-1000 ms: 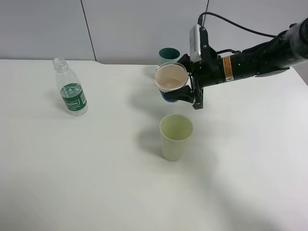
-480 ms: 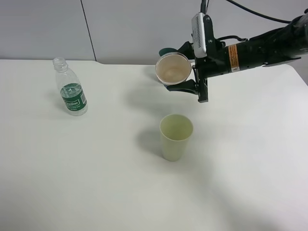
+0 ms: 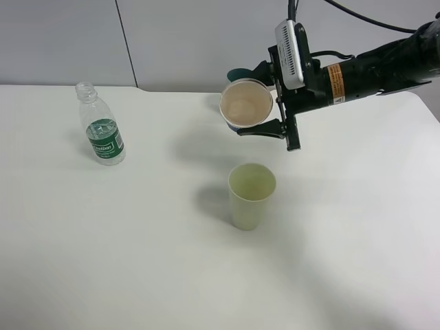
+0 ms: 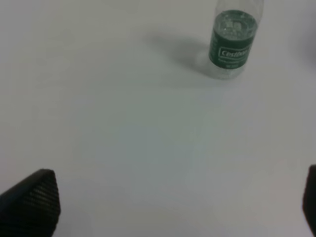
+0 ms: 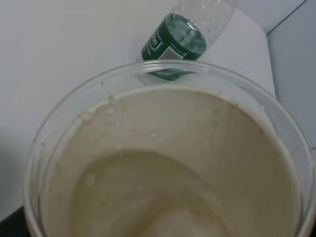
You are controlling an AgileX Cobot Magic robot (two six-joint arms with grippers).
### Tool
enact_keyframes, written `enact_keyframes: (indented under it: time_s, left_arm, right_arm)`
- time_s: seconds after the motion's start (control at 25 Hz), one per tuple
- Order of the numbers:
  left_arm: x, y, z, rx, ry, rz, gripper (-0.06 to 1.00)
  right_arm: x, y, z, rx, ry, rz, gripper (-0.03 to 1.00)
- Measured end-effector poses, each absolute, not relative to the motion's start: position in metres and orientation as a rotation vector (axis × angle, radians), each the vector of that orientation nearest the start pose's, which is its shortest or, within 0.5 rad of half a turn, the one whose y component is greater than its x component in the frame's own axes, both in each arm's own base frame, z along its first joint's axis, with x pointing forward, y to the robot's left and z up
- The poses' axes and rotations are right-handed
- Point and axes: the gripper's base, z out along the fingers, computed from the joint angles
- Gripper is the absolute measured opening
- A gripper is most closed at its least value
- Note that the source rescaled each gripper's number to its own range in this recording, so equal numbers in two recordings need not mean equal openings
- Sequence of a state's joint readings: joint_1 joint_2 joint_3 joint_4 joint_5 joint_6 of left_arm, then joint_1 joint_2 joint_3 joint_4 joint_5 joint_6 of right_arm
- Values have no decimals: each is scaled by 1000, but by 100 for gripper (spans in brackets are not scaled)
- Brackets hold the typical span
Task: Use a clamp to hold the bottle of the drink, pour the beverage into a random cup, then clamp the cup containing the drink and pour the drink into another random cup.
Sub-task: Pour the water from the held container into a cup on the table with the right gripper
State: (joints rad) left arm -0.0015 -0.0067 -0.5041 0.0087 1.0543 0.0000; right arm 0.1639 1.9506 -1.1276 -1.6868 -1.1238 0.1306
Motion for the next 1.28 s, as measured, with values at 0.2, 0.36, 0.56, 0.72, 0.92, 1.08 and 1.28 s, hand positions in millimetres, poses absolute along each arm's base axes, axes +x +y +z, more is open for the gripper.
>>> enact_keyframes:
  time_s: [0.2, 0.36, 0.56, 0.72, 0.92, 1.08, 1.28]
  left_arm:
    - [-6, 1, 279, 1, 2027, 9, 100]
    - [-6, 1, 279, 1, 2027, 9, 100]
    - [-6, 1, 279, 1, 2027, 9, 100]
    - [-6, 1, 279, 1, 2027, 9, 100]
    - [-6, 1, 279, 1, 2027, 9, 100]
    - [-6, 1, 279, 1, 2027, 9, 100]
    - [-6, 1, 279, 1, 2027, 9, 100]
  right_arm:
    - [339, 139, 203, -1836, 775, 392, 0]
    - [332, 144, 220, -1845, 720, 363, 0]
    - [325, 152, 230, -1853, 673, 353, 0]
    - [322, 157, 230, -1870, 628, 334, 0]
    - [320, 161, 232, -1897, 562, 289, 0]
    - [320, 162, 232, -1909, 522, 260, 0]
    - [320, 162, 232, -1912, 512, 250, 0]
